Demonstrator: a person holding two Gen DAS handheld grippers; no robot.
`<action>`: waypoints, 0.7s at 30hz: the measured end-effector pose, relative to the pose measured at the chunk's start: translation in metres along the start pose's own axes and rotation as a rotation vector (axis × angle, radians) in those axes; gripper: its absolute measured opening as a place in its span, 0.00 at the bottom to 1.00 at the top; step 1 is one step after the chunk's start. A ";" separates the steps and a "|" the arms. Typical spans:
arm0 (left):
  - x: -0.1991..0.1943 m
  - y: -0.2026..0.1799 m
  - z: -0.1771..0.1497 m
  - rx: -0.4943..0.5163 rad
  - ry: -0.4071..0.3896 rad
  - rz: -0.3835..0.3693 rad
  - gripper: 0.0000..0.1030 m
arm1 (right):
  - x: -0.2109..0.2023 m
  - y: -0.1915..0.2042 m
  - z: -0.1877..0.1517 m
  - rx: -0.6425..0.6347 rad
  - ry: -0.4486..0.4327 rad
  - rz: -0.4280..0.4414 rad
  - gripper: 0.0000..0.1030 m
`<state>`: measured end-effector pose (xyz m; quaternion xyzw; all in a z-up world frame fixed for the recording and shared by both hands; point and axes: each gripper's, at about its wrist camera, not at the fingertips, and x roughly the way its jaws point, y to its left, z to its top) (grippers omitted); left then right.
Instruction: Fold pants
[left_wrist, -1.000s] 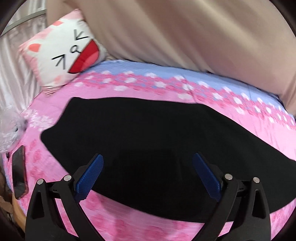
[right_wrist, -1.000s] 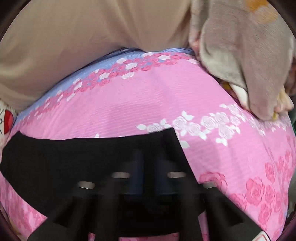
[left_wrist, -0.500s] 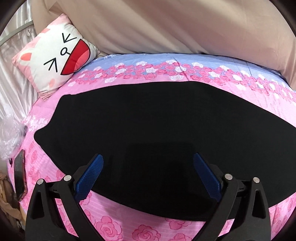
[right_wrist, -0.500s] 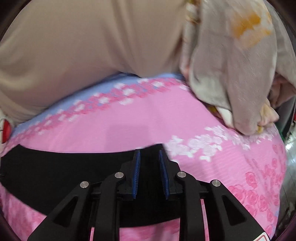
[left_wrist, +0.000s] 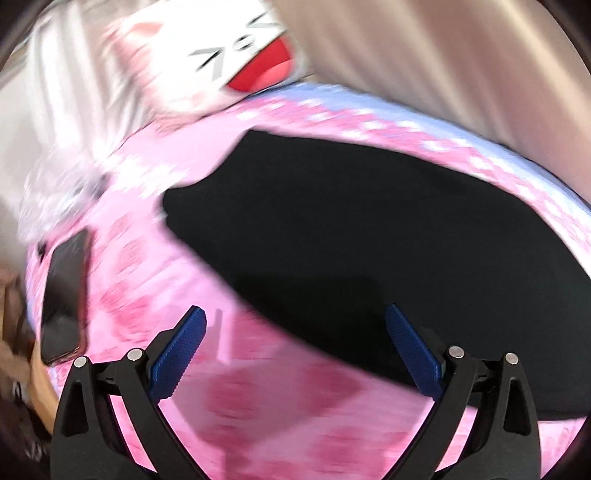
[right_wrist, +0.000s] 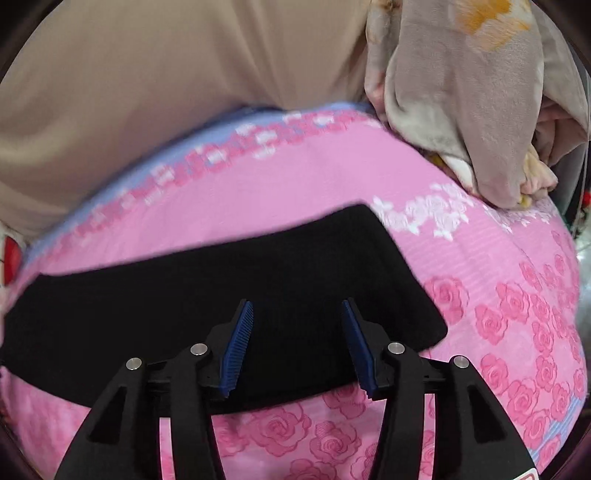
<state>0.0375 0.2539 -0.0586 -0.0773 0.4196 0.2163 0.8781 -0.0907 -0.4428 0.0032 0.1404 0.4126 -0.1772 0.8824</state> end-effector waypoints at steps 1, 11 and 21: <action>0.004 0.011 -0.001 -0.024 0.018 -0.002 0.93 | -0.001 0.002 -0.003 0.011 -0.004 0.011 0.48; -0.013 0.038 0.035 -0.061 -0.096 0.005 0.96 | -0.011 0.092 -0.005 -0.137 -0.029 0.094 0.49; -0.024 0.048 0.021 -0.096 -0.093 0.072 0.95 | -0.037 0.026 -0.004 0.017 -0.107 -0.041 0.59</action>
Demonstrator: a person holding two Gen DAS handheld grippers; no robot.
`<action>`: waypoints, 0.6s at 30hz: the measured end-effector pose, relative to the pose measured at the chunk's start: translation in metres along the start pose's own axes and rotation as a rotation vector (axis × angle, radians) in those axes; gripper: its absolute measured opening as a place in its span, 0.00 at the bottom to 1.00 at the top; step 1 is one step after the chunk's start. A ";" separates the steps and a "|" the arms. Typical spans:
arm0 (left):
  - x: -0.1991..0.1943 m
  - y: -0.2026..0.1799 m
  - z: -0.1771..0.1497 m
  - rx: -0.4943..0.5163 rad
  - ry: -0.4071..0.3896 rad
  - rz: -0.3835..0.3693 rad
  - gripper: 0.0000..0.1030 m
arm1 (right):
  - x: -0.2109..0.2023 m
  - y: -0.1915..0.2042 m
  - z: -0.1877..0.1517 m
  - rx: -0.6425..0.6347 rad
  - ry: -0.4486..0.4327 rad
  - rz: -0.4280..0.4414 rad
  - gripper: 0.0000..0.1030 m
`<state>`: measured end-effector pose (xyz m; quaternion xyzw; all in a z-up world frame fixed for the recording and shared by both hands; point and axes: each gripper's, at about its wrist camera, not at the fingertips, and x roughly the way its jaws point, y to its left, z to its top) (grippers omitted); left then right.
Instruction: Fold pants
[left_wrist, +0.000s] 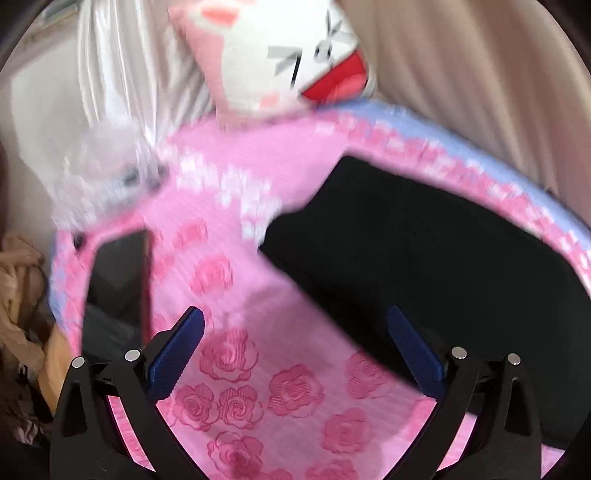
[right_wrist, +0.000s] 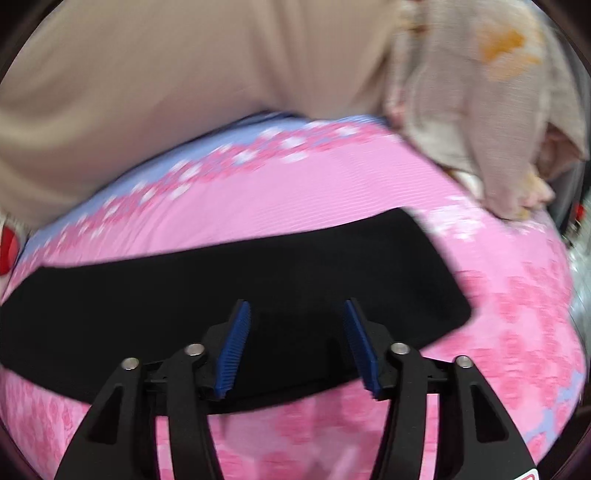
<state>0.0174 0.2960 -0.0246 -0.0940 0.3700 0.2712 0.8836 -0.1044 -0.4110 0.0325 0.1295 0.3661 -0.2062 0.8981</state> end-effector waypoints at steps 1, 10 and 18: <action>-0.012 -0.008 0.002 0.015 -0.033 -0.018 0.95 | -0.001 -0.008 0.000 0.016 -0.005 -0.015 0.60; -0.052 -0.141 -0.017 0.248 -0.092 -0.219 0.95 | 0.006 -0.049 0.017 0.034 0.002 0.067 0.43; -0.072 -0.219 -0.076 0.451 -0.062 -0.274 0.95 | 0.093 -0.054 0.047 -0.040 0.100 0.062 0.20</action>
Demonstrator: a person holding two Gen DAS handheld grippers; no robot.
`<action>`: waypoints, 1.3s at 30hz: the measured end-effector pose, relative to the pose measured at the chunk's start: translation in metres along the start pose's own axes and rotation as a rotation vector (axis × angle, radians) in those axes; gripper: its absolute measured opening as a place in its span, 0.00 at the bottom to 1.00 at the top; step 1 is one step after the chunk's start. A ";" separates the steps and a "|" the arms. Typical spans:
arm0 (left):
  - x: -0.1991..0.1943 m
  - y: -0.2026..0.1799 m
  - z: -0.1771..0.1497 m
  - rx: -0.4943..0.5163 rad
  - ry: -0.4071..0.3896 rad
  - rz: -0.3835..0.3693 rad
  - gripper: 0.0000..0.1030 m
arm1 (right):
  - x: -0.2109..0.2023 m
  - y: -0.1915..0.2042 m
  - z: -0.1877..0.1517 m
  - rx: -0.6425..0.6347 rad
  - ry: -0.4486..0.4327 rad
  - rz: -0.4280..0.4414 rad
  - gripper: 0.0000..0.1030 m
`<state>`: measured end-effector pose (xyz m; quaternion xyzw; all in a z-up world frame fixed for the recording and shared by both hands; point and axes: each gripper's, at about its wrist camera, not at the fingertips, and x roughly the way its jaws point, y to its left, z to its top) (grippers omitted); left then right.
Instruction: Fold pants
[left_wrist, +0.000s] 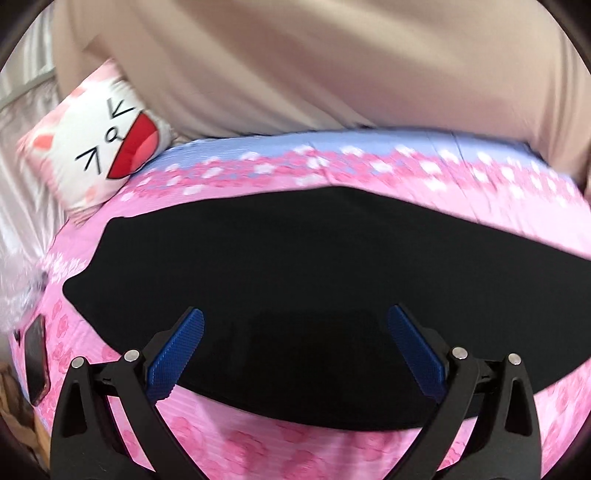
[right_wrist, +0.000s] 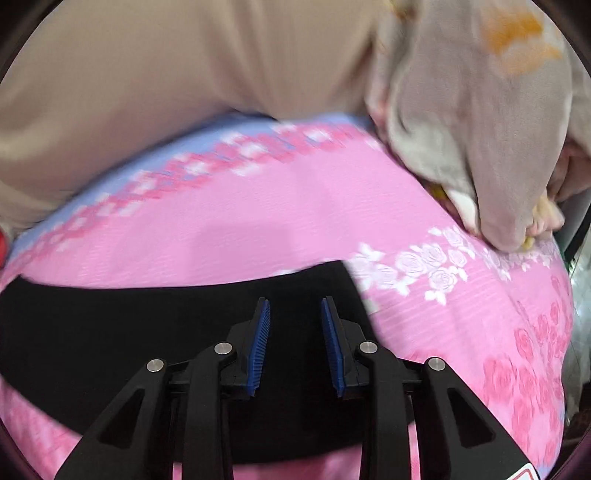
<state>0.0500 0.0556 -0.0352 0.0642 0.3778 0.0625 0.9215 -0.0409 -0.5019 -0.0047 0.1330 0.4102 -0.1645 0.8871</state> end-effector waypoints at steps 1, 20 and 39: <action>0.002 -0.006 -0.003 0.018 0.008 0.006 0.95 | -0.002 -0.008 0.001 0.034 -0.018 0.029 0.16; -0.013 -0.055 -0.018 0.102 -0.051 -0.039 0.95 | -0.058 -0.065 -0.076 0.282 -0.074 0.097 0.63; -0.003 -0.022 -0.024 0.029 -0.009 -0.007 0.95 | -0.046 -0.043 -0.056 0.182 -0.030 0.041 0.21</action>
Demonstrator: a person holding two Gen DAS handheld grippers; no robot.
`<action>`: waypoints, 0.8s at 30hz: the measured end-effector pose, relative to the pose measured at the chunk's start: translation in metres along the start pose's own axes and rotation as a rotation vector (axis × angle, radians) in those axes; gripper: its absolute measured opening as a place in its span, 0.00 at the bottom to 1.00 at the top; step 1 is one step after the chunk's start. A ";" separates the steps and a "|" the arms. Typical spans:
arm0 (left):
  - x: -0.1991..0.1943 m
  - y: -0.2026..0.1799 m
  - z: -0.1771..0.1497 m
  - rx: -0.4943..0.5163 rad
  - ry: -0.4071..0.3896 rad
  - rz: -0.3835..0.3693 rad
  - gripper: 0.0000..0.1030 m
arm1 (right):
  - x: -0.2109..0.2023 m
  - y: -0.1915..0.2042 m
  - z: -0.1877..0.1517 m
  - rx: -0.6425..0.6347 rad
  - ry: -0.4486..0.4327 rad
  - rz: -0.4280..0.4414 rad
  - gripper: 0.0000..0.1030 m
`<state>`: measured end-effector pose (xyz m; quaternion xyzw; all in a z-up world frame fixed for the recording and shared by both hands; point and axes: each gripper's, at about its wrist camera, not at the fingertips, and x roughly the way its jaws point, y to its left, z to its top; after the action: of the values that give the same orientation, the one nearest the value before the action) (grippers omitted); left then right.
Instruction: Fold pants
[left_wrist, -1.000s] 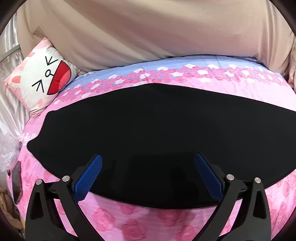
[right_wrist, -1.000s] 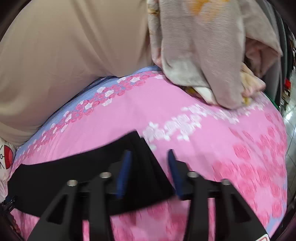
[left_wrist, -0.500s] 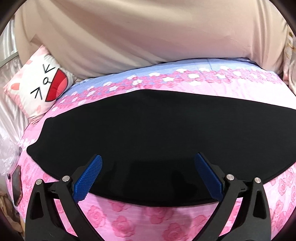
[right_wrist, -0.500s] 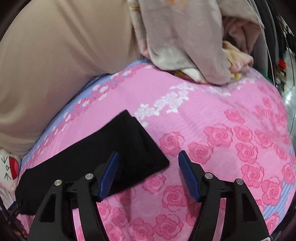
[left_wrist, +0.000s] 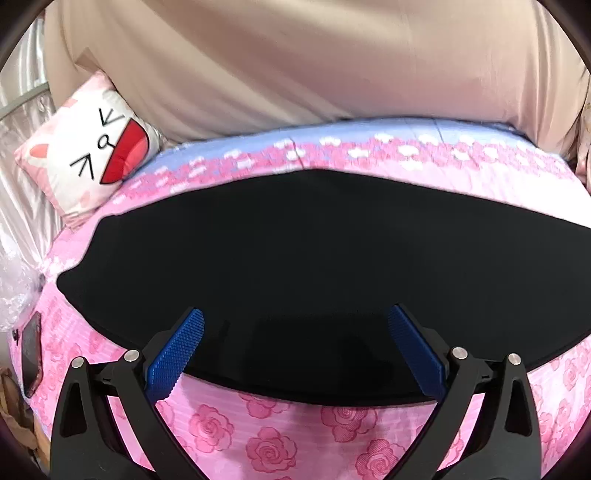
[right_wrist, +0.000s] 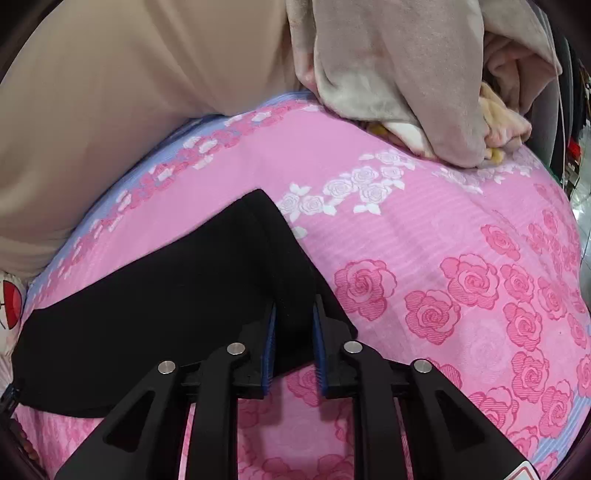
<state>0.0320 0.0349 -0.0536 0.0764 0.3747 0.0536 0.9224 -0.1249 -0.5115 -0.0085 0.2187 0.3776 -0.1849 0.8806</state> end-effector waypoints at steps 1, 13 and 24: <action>0.003 0.000 -0.001 0.000 0.015 -0.004 0.95 | -0.006 0.002 0.000 0.004 -0.015 -0.008 0.30; 0.001 0.022 -0.007 -0.048 0.007 -0.017 0.95 | 0.004 0.023 0.010 0.024 -0.018 0.022 0.20; 0.012 0.080 -0.018 -0.218 0.020 -0.111 0.95 | -0.041 0.271 0.007 -0.339 0.009 0.517 0.21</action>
<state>0.0251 0.1177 -0.0602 -0.0458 0.3795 0.0435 0.9230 -0.0138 -0.2823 0.0929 0.1585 0.3385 0.1119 0.9207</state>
